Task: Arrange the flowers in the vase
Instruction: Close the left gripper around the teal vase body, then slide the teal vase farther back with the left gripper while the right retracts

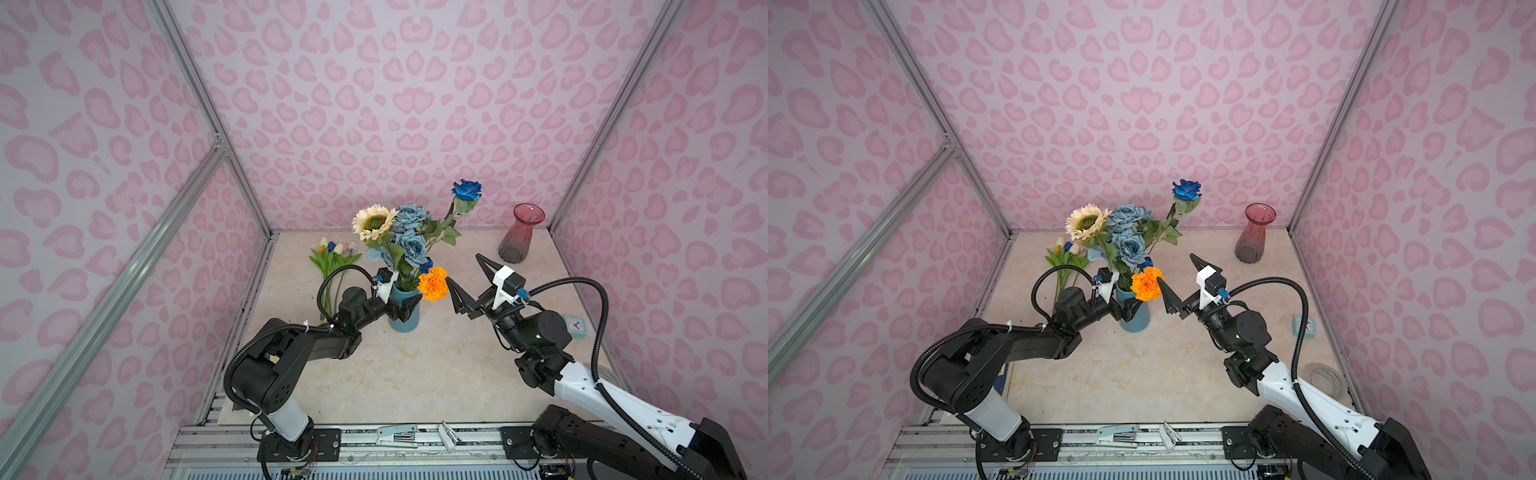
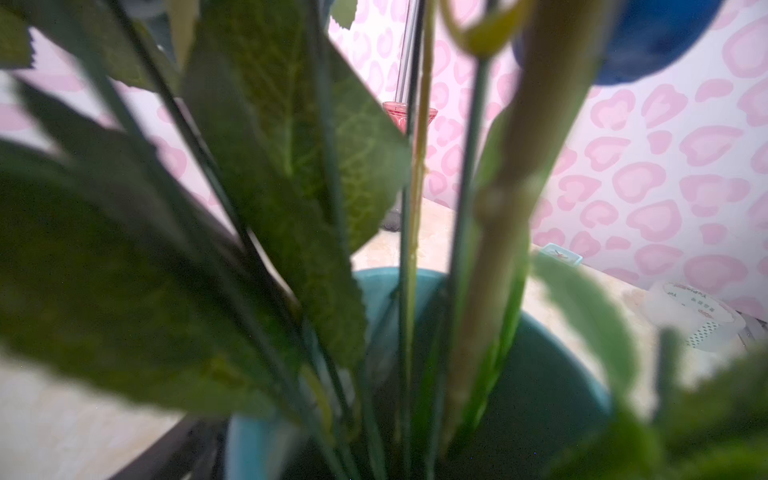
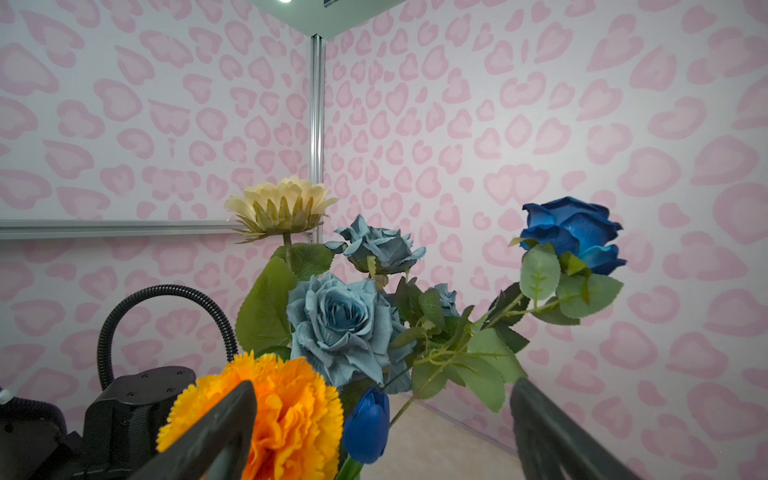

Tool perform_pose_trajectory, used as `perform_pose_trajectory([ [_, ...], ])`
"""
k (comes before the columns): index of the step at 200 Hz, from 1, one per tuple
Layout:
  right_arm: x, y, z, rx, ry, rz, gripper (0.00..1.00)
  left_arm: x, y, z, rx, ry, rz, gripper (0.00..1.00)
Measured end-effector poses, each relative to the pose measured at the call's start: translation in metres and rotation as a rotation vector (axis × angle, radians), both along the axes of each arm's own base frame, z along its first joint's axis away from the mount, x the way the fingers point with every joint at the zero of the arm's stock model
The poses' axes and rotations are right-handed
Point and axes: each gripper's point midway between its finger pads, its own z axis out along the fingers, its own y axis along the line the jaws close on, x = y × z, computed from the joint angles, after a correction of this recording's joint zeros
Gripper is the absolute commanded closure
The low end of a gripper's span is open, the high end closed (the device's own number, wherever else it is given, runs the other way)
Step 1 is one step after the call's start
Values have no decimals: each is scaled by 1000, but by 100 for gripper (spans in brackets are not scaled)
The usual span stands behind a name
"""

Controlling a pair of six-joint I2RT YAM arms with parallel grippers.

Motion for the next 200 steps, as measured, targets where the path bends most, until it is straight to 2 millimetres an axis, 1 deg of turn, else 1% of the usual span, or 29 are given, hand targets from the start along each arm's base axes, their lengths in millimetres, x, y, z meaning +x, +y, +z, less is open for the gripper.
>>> perform_pose_trajectory([
  [19, -1, -1, 2, 2, -8, -2, 6, 1, -3, -2, -2, -2, -8, 8],
  [45, -4, -3, 6, 1, -20, -5, 6, 2, -3, -1, 2, -19, -6, 18],
  [55, -4, -4, 7, -3, -24, -7, 6, 3, -2, 0, 0, -24, -2, 19],
  [73, -5, -3, 6, -7, -25, -7, 6, 3, -1, 1, -2, -25, 1, 27],
  [139, -3, -1, 7, -14, -26, -9, 7, 2, 0, 2, 19, -19, 1, 30],
  [157, -2, -1, 7, -15, -26, -9, 7, 10, -2, 5, 37, -12, 5, 32],
  [167, -2, 0, 7, -14, -27, -9, 7, 17, -2, 11, 36, -17, -5, 32],
  [200, -2, -2, 11, -5, -39, -12, 7, 59, 2, 37, 15, -77, 20, 32],
])
